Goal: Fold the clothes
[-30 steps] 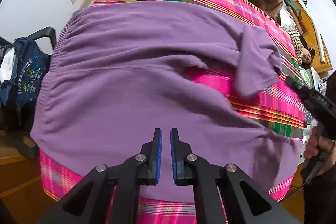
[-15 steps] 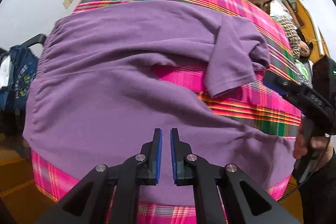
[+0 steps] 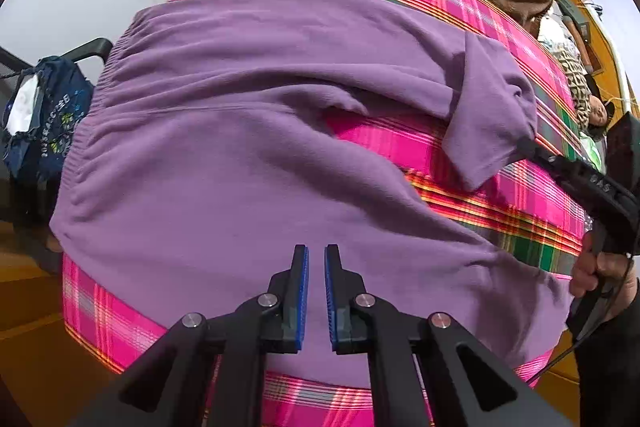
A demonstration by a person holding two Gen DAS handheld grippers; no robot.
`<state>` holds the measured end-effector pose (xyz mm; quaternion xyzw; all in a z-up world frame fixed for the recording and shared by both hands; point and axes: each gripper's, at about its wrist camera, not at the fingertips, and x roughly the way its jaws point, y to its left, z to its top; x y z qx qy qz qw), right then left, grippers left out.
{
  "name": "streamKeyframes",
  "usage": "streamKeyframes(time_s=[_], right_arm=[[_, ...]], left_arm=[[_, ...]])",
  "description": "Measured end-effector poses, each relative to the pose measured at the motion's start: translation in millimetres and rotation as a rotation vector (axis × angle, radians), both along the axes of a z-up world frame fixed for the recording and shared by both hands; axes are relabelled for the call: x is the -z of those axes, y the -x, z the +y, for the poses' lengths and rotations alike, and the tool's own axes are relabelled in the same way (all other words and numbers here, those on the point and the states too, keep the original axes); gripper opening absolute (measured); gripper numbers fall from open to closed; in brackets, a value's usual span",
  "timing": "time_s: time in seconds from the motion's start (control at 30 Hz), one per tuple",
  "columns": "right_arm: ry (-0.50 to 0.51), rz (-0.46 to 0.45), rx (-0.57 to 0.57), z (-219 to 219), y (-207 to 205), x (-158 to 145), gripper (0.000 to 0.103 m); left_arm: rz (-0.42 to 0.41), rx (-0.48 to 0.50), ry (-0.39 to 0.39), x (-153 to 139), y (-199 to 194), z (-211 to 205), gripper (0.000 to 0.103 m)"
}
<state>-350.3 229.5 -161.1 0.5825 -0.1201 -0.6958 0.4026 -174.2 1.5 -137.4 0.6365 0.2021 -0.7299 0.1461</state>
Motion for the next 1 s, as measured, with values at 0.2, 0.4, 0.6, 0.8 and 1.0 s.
streamKeyframes(time_s=[0.2,0.4,0.6,0.8,1.0], right_arm=[[-0.069,0.088,0.054,61,35,-28,0.005],[-0.197,0.174,0.111,128,80,-54,0.005],[-0.392,0.252,0.185,188,142,-73,0.005],[-0.457,0.272,0.275,200,178,-70,0.017],[-0.394,0.181,0.391,227,161,-43,0.036]], left_arm=[[0.007,0.039,-0.009,-2,13,15,0.008],[0.01,0.047,-0.009,-2,19,19,0.008],[0.004,0.051,-0.014,0,21,27,0.008],[-0.017,0.046,-0.007,4,23,30,0.008],[-0.019,0.063,-0.002,3,31,34,0.008]])
